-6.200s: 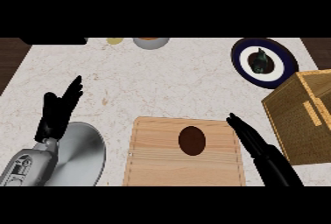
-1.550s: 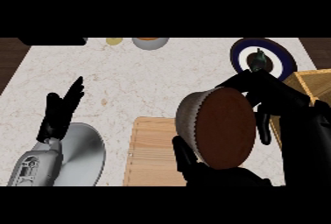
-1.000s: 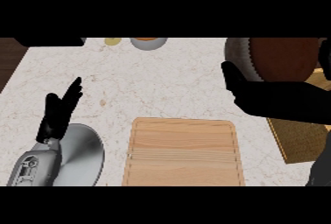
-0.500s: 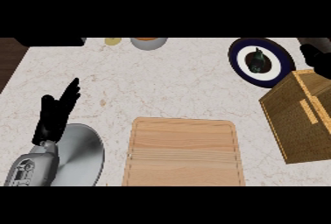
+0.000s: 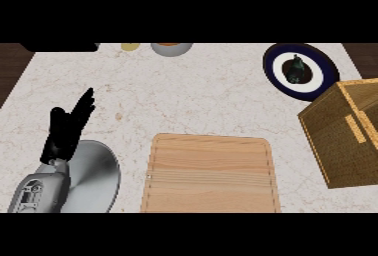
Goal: Pick the cupcake from the cutting board and place it in the basket
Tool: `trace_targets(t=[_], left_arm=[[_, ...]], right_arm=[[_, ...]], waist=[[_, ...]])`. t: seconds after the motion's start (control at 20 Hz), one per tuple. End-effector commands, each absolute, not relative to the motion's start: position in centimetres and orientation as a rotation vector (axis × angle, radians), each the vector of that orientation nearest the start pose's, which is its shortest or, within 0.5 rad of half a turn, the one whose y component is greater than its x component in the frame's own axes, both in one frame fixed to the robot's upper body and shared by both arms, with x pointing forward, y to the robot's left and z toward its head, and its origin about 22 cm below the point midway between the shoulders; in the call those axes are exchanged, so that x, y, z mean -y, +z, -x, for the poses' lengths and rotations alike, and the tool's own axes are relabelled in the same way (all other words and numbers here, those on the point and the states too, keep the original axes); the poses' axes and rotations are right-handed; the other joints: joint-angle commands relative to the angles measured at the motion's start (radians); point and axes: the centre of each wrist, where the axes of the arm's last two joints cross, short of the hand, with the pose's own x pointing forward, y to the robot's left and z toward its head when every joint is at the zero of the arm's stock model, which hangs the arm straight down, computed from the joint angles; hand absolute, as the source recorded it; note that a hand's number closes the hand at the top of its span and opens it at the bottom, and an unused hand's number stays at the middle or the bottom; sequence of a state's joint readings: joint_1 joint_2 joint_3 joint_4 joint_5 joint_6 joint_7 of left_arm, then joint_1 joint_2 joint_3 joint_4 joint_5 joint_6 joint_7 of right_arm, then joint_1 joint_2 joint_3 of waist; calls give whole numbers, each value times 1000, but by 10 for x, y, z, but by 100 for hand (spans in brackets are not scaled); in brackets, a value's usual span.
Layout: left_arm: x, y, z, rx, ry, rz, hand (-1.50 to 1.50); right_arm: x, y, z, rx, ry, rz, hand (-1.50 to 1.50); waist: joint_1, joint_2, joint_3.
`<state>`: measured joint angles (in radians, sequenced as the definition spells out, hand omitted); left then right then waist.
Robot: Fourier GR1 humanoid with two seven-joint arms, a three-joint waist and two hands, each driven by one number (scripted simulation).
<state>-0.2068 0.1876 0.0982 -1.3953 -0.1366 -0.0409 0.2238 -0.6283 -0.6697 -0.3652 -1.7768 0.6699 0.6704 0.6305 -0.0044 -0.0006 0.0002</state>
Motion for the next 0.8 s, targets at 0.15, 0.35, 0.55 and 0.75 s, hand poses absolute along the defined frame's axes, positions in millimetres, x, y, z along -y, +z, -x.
trace_targets(t=[0.15,0.35,0.55,0.75], left_arm=[[-277,13,-297,1354,-207,-271,0],[-276,27,-288,1360,-215,-275,0],[-284,24,-289,1364,-222,-256,0],[-276,16,-277,1363,-223,-281,0]], right_arm=[[384,276,-274,1207,704,1245,150],[381,228,-281,1161,730,1240,150],[401,213,-309,1147,645,1099,150],[411,190,-307,1149,509,1027,-150]], waist=[[1,2,0],[6,1,0],[13,3,0],[13,1,0]])
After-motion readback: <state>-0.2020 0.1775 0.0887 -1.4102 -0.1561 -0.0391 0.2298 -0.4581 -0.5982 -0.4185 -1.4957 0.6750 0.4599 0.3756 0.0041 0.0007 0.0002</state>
